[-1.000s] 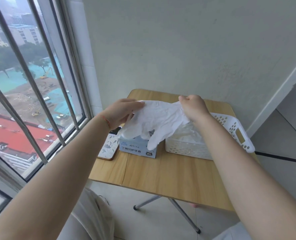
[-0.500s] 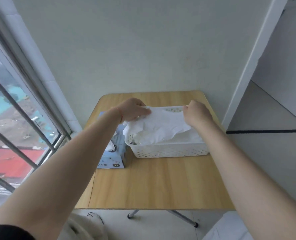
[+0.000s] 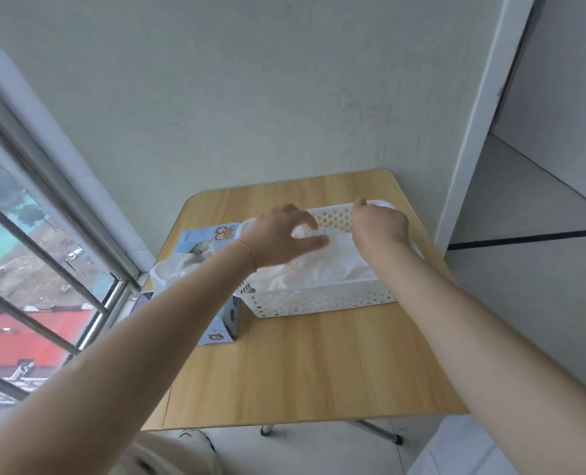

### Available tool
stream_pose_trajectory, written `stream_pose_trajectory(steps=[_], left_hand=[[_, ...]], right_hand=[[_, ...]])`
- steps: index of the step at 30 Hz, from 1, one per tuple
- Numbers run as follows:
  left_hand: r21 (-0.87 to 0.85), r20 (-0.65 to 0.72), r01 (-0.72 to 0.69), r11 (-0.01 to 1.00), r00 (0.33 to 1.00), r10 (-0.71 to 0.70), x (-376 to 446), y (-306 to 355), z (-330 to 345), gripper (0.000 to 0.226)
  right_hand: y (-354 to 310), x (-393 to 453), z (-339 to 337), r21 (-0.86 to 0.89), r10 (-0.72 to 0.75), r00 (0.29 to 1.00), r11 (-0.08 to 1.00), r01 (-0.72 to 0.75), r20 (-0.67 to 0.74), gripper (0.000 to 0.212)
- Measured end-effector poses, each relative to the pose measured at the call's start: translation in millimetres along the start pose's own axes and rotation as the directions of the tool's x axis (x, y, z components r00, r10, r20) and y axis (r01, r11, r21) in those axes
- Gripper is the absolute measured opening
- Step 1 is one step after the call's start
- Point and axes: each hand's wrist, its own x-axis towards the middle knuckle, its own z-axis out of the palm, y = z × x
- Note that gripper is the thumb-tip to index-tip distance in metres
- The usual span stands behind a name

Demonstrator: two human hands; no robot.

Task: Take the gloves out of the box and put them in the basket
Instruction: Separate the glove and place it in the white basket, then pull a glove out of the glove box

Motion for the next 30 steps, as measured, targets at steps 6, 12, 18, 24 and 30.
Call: stream_pose_trajectory(steps=[6,12,18,24,30], left_hand=[[0.183,0.277,0.073,0.980,0.953,-0.123,-13.8,-1.8,23.9,0.086],[-0.180,-0.008,0.144,0.973,0.989,-0.148,-24.9,-15.6,-1.1,0.061],[-0.151,-0.305,0.316,0.936,0.886,-0.349,-63.7,-71.7,-38.7,0.014],[0.002,-0.131,0.535,0.845,0.838,-0.530,-109.6,-118.8,-53.4,0.039],[-0.201,-0.199,0.569,0.798,0.773,-0.602,-132.5,-142.1,-52.2,0.008]], right_hand=[[-1.1,-1.3,-2.6,-0.076,-0.026,0.997,0.997,0.032,0.074,0.059],[-9.8,-8.2,-11.1,0.010,-0.006,0.991,1.000,0.007,-0.136,0.037],[-78.3,-16.5,-40.6,0.309,-0.189,0.958,0.917,0.251,-0.216,0.009],[-166.8,-40.2,-52.0,0.592,-0.478,0.877,0.693,0.411,-0.048,0.032],[-194.8,-53.6,-51.2,0.464,-0.589,0.803,0.738,0.490,0.087,0.006]])
